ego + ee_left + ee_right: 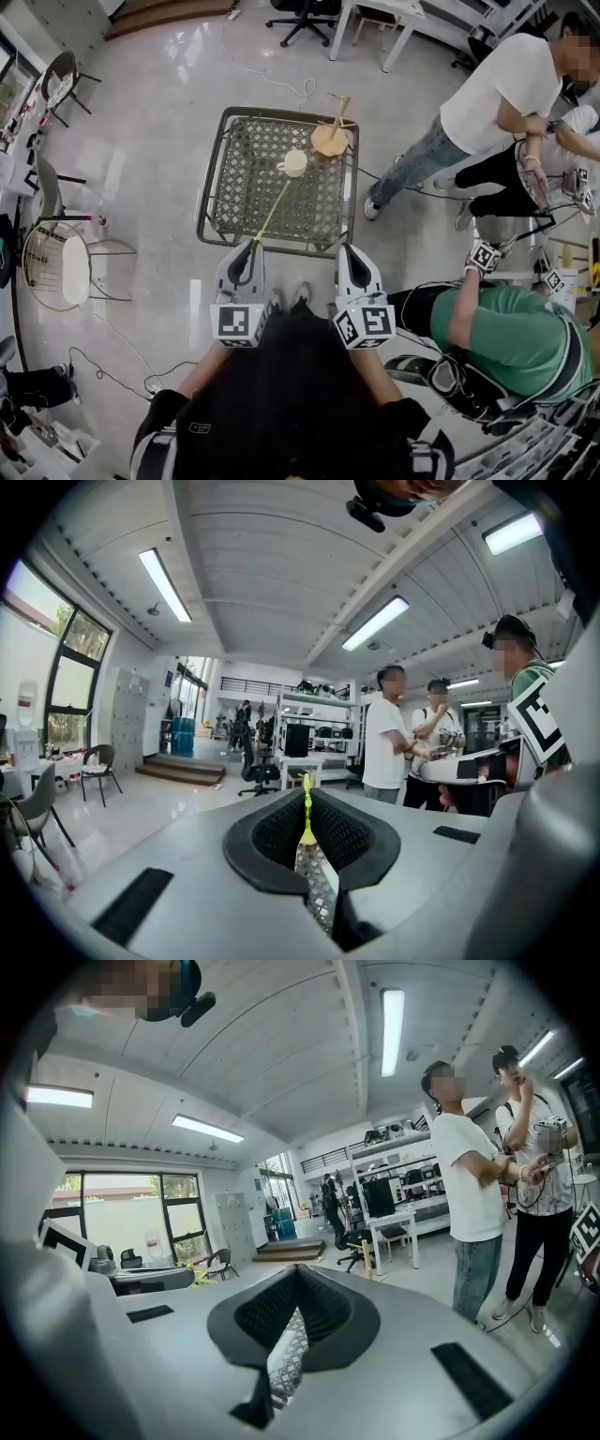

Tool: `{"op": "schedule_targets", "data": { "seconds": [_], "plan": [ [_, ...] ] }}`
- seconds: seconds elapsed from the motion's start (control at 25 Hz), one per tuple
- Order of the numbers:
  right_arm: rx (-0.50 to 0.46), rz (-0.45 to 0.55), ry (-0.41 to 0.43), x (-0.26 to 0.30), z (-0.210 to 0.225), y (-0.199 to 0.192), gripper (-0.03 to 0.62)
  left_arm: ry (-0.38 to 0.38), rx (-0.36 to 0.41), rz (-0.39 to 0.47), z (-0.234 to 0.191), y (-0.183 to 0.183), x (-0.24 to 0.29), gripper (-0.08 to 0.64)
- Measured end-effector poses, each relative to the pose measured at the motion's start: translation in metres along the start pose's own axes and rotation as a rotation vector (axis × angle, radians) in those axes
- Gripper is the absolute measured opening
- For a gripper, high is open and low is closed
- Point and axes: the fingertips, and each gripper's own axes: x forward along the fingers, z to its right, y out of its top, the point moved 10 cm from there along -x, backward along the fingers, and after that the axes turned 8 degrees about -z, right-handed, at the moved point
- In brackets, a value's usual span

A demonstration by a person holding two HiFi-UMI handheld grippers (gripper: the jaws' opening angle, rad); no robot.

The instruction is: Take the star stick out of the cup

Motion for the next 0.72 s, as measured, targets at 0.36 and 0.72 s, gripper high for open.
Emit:
{"op": "schedule_targets", "data": {
  "seconds": [0.36, 0.72],
  "plan": [
    [0.003, 0.008, 0.010, -0.001, 0.006, -0.006, 0.009, 0.004, -0.012, 0.003, 0.006, -0.005, 0.000, 0.028],
    [-0.008, 0.008, 0.031, 0.005, 0.014, -0.013, 0.009, 0.006, -0.025, -0.005, 0.010, -0.013, 0.008, 0.028]
  ]
}}
